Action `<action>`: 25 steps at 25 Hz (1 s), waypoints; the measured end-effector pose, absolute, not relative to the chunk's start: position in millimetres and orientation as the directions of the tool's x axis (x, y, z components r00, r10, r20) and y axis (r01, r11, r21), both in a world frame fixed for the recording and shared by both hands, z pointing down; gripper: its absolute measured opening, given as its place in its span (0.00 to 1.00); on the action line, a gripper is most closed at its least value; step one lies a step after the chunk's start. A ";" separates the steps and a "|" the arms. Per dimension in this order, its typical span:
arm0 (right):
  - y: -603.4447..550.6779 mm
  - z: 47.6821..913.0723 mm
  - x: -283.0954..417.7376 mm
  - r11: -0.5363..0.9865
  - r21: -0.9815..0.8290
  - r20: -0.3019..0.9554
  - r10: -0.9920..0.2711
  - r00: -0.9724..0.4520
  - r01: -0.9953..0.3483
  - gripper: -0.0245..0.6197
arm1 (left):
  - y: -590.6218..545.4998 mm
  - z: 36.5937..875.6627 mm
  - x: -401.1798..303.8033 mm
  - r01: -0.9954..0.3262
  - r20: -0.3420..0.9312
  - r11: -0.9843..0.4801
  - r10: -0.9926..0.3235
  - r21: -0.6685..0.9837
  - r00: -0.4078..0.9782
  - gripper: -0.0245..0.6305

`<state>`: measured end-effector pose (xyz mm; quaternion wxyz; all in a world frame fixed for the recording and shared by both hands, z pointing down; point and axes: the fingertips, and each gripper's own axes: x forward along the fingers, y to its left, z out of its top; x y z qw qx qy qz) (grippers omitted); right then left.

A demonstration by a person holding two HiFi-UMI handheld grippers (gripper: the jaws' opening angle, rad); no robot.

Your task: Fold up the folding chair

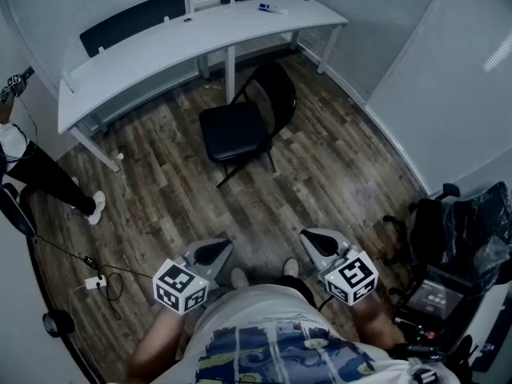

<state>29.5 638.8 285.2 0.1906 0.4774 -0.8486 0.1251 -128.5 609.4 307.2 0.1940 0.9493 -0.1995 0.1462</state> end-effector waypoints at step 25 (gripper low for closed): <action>631.8 293.7 27.2 0.484 -0.034 0.460 -0.769 -0.444 -0.874 0.11 | 602.9 312.2 -127.7 -0.442 0.356 -0.844 -0.329 0.304 0.874 0.04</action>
